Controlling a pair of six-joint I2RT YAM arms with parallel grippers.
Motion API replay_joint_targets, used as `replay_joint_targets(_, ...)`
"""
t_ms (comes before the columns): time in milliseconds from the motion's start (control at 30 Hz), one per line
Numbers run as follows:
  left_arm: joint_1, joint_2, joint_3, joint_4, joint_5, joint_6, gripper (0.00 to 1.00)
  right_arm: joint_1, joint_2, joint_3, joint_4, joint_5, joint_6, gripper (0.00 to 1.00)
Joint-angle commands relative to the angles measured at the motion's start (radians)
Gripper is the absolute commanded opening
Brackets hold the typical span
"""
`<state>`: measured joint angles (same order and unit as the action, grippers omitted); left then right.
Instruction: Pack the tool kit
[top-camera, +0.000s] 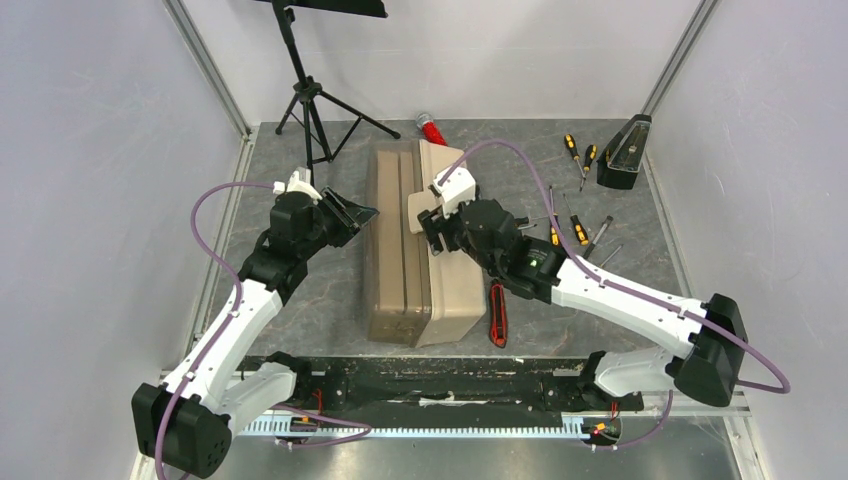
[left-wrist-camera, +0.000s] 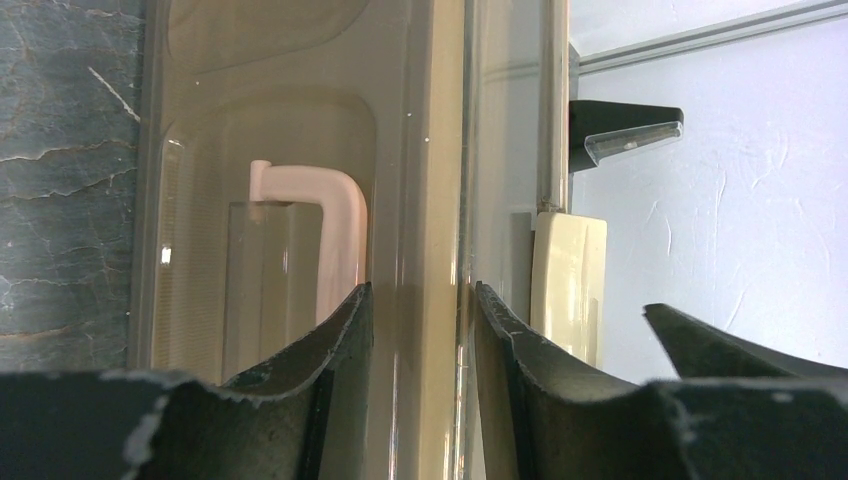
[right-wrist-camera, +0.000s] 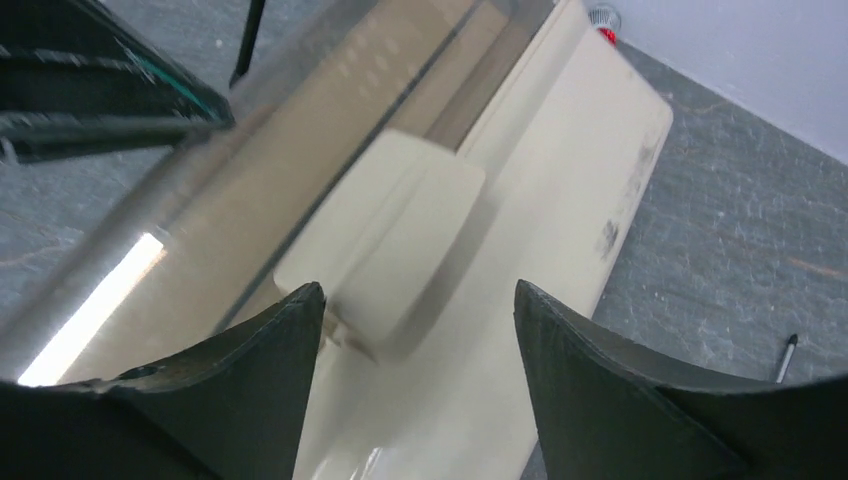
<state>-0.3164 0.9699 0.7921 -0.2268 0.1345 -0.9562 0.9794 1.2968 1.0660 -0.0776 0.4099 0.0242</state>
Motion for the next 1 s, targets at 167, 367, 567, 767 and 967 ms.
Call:
replay_joint_targets(167,-0.028,0.01,0.021,-0.031,0.03,0.027,0.24,-0.008,0.077,0.205,-0.097,0.024,0.019,0.55)
replay_joint_targets(367,-0.036,0.016,0.021,-0.02,0.031,0.024,0.24,-0.028,0.127,0.246,-0.149,0.053,0.056,0.46)
replay_joint_targets(567,-0.042,0.016,0.021,-0.02,0.026,0.021,0.24,-0.043,0.177,0.273,-0.188,-0.032,0.098,0.48)
replay_joint_targets(767,-0.062,0.026,0.024,-0.009,0.021,0.014,0.24,-0.042,0.213,0.304,-0.197,-0.14,0.14,0.52)
replay_joint_targets(967,-0.074,0.025,0.028,-0.008,0.013,0.013,0.24,-0.04,0.258,0.369,-0.265,-0.152,0.151,0.66)
